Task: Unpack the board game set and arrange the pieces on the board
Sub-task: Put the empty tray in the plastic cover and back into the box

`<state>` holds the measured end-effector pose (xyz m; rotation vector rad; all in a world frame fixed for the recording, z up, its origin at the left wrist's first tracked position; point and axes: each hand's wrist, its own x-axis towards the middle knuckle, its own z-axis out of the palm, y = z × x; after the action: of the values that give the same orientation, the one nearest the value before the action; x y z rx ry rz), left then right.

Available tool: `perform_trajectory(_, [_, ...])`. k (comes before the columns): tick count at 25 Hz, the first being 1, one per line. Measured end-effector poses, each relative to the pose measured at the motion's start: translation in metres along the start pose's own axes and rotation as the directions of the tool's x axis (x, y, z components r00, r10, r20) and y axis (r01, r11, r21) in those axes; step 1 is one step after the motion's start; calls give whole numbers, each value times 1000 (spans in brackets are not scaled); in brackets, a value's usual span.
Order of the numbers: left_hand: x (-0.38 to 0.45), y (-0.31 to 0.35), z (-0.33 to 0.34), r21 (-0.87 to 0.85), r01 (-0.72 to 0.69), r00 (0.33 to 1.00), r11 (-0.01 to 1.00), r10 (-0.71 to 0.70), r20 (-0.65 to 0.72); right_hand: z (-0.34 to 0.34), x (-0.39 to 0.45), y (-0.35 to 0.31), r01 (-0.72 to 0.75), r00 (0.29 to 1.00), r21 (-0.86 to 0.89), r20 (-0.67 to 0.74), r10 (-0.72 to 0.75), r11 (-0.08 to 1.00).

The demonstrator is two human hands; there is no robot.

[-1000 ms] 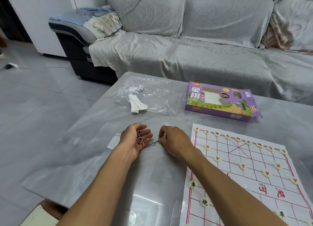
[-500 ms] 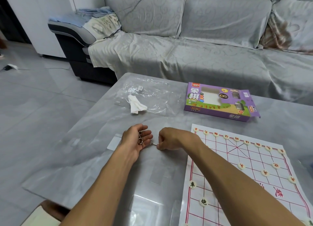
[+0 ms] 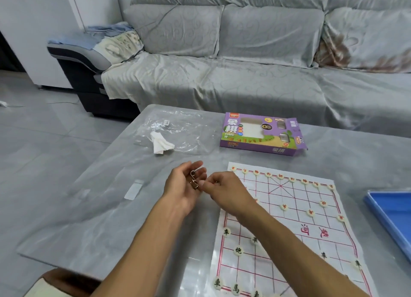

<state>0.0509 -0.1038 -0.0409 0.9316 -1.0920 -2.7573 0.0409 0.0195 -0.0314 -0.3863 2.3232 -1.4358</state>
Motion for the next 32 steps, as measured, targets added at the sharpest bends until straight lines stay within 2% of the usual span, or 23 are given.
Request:
perform_trajectory(1, [-9,-14,10,-72,24,1000,997,-23,22,-16,-15,-1,-70,997,125,-3,71,990])
perform_trajectory(3, [-31,-51,31,-171,129,990,977,-118,72,-53,-47,4,-206,976,385,19,216,900])
perform_trajectory(7, [-67,-137,93,-89,373,920,924,-356,161,-149,-106,45,-237,934,652,-50,354,720])
perform_trajectory(9, [-85,-179,134,0,454,871,891,-444,213,-210,-138,77,-152,888,756,-179,424,637])
perform_trajectory(11, [-100,-214,170,96,480,841,872,-489,234,-264,-169,114,-33,808,837,-299,508,546])
perform_trajectory(16, [-124,-280,223,243,433,841,868,-486,238,-328,-221,195,317,589,868,-495,638,381])
perform_trajectory(18, [-127,-300,233,221,407,849,886,-456,267,-336,-227,213,364,507,828,-560,656,426])
perform_trajectory(21, [-127,-324,238,188,368,866,911,-409,289,-336,-223,229,368,459,781,-625,632,505])
perform_trajectory(23, [-127,-336,239,186,329,876,926,-373,305,-335,-221,233,412,454,744,-668,590,526])
perform_trajectory(26, [-127,-347,244,187,197,891,962,-255,375,-337,-221,233,434,478,709,-704,525,556])
perform_trajectory(29, [-126,-357,255,251,53,877,967,-165,450,-337,-226,233,419,481,700,-711,513,578])
perform_trajectory(32, [-124,-369,266,331,-31,862,943,-143,487,-337,-233,234,396,489,701,-708,510,593])
